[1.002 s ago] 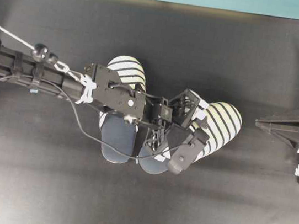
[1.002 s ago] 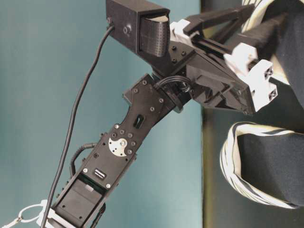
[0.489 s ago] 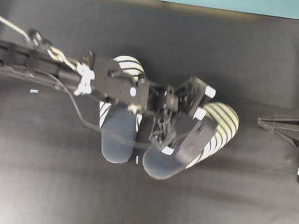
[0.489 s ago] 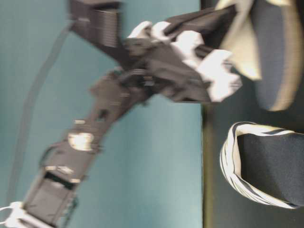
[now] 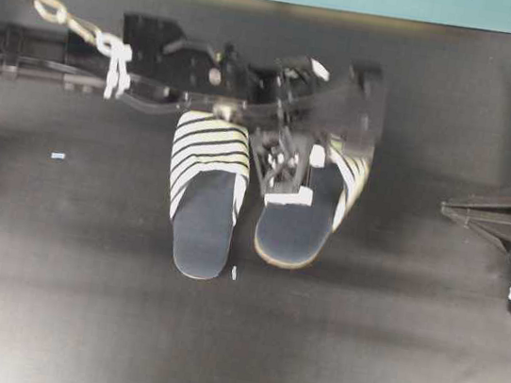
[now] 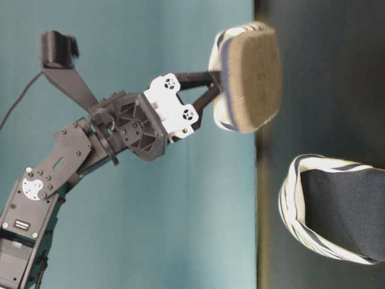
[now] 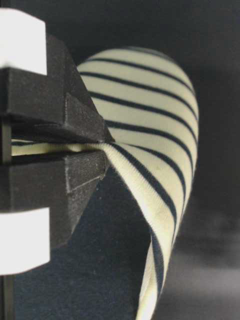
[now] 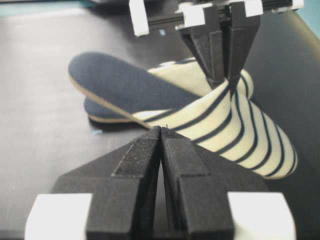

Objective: Arrange the slippers with the left arm.
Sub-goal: 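Reach the left gripper over to the right slipper's toe and grasp it, then rotate the right slipper upright beside the left one and release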

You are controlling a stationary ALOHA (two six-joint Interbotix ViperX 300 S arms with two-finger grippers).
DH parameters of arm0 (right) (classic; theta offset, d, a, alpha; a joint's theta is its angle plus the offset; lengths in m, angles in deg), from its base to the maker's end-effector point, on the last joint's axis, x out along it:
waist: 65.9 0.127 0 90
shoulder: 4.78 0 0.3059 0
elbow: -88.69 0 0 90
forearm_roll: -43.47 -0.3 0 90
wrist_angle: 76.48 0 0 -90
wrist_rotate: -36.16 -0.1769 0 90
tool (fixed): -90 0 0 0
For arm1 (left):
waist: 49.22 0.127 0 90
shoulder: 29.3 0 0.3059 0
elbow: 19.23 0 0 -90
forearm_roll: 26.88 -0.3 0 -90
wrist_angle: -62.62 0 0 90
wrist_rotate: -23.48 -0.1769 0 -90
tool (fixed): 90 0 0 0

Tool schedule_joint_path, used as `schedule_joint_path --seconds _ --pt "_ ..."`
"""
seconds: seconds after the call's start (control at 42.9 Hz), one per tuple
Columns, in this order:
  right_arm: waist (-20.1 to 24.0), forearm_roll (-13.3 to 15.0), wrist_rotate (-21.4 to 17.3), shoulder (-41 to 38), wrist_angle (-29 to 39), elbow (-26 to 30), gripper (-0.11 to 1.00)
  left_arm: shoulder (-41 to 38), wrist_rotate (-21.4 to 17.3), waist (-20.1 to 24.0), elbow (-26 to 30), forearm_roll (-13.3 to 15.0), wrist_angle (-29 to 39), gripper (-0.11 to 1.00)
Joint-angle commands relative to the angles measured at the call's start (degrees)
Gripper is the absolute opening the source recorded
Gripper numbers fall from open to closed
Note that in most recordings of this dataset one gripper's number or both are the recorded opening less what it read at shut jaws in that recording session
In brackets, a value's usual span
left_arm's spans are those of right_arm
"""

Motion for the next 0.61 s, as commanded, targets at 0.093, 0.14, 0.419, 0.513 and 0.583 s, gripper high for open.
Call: schedule_joint_path --seconds 0.093,0.14,0.419,0.513,0.583 --pt "0.0 -0.09 -0.35 -0.18 -1.05 0.35 0.01 0.62 1.05 0.26 -0.88 -0.09 0.09 0.01" --pt "-0.09 -0.09 -0.35 -0.18 -1.05 0.35 0.01 0.0 1.41 0.26 -1.14 -0.09 0.18 0.01" --pt "0.0 -0.09 -0.35 -0.18 -1.05 0.26 0.01 -2.81 3.25 0.53 -1.41 -0.09 0.35 0.01" --pt "0.0 -0.09 -0.35 -0.18 -1.05 0.26 0.01 -3.6 3.6 0.53 -1.23 -0.09 1.76 0.01" --pt "-0.09 -0.09 -0.35 -0.18 -1.05 0.26 0.01 -3.78 3.69 0.35 -1.41 -0.09 2.64 0.01"
